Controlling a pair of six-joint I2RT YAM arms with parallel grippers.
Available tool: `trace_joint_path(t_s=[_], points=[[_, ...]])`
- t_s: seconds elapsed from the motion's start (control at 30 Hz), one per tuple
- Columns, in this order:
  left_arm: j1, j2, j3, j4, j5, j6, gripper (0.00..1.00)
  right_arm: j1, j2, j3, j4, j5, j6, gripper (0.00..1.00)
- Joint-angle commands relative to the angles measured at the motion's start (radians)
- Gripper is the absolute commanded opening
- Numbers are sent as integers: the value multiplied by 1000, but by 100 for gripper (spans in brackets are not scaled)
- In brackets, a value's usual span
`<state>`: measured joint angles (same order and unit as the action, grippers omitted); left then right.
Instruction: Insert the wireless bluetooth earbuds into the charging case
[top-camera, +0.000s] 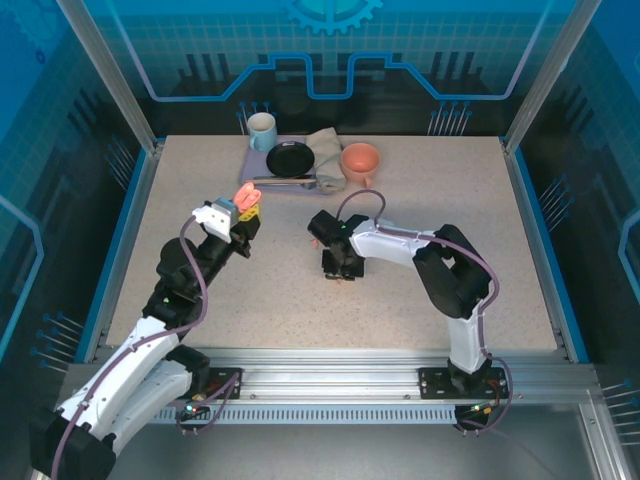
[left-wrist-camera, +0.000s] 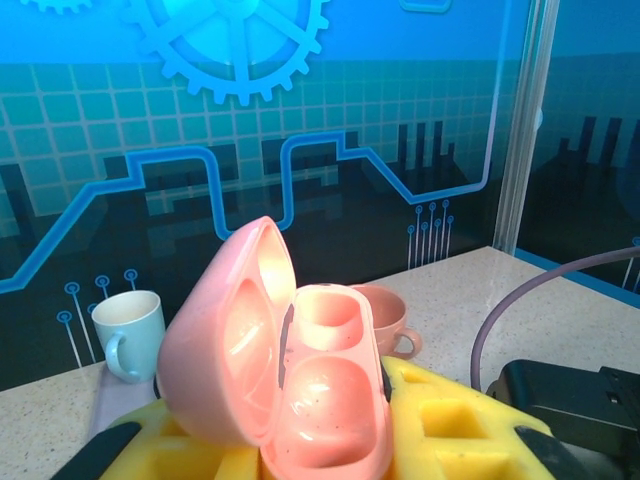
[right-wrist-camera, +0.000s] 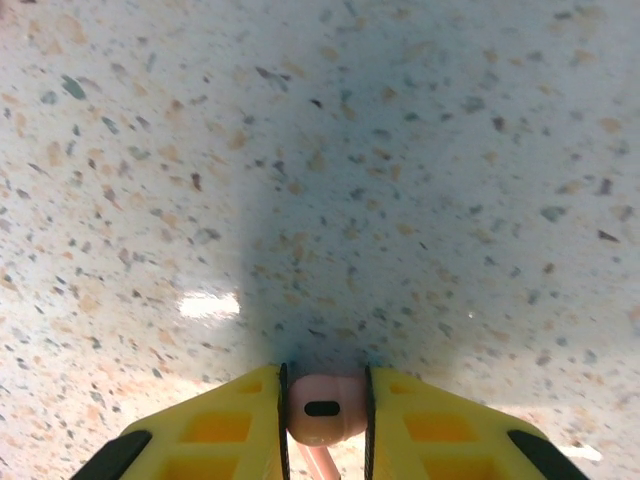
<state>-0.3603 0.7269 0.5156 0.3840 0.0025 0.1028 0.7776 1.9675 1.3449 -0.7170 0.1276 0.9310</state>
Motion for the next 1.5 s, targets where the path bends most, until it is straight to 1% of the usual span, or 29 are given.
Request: trace_joint_path(t_s=[0.0, 0.27, 0.5, 0.63, 0.73, 1.03, 1.3, 1.47], points=[[-4, 0, 25, -3, 49, -28, 0, -15, -88, -14, -6, 40, 11, 22], [-6, -11, -10, -3, 114, -28, 0, -15, -295, -48, 66, 118, -36, 23], [-7, 13, -28, 3, 186, -40, 0, -18, -502, -36, 134, 206, -141, 24], [-12, 48, -32, 27, 219, -61, 0, -18, -586, -11, 191, 224, -203, 25], [-26, 80, -31, 39, 229, -64, 0, -16, -631, -1, 264, 212, -248, 25], [-99, 226, 30, 94, 219, -55, 0, -6, -668, -6, 522, 136, -320, 26], [-148, 366, 129, 149, 207, -60, 0, 23, -675, -115, 812, 46, -345, 25], [-163, 412, 179, 176, 198, -72, 0, 35, -681, -176, 925, 11, -347, 25]])
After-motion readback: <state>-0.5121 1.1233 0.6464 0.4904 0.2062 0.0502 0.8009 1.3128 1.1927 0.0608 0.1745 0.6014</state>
